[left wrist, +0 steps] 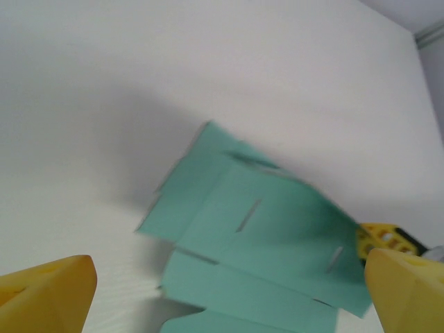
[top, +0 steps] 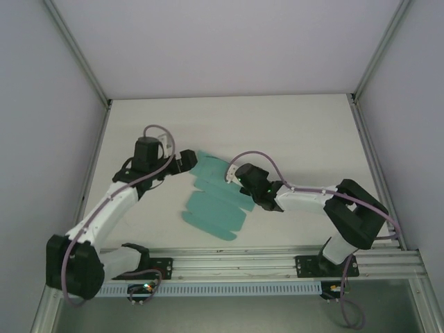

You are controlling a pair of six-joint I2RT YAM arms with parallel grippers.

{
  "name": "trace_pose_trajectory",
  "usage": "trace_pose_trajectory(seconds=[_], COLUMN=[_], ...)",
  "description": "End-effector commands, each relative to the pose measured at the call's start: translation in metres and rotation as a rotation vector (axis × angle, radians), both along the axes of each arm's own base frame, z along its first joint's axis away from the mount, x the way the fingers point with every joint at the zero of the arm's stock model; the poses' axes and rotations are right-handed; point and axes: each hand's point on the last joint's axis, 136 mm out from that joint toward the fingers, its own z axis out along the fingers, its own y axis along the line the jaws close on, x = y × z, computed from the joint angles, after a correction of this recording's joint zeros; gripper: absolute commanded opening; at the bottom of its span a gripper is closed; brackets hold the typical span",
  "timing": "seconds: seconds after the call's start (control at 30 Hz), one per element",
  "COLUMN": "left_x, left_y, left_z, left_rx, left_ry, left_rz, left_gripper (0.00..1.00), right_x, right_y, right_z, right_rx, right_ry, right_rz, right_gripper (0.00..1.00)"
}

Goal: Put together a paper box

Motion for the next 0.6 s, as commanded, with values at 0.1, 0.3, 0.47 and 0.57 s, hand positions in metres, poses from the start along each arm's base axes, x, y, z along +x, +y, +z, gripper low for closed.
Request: trace_pose_trajectory(seconds=[0.1, 0.3, 0.47, 0.57], left_x=[0.025, 0.044, 0.037, 0.033], left_y=[-0.057, -0.09, -0.11, -0.115], left_z=[0.026, 0.004, -0.014, -0.025], left_rx=[-0.067, -0.091, -0.08, -0.069], left_ry=[-0.032, 0.057, 0.13, 0.162], left_rz=[-0.156, -0.222, -0.258, -0.237], left_gripper=[0.98, 0.75, 0.69, 0.68], right_x=[0.006, -0.004, -0.004, -0.003], right_y=[0.014, 0.016, 0.012, 0.013], right_z=[0.028, 0.035, 0.041, 0.041], right_rx=[0.001, 0.086, 0.098, 0.11], right_ry=[-0.116, -0.098, -0.116, -0.118], right_rz=[0.056, 0.066, 0.042, 0.038], right_gripper=[0.0, 0.0, 0.0, 0.0])
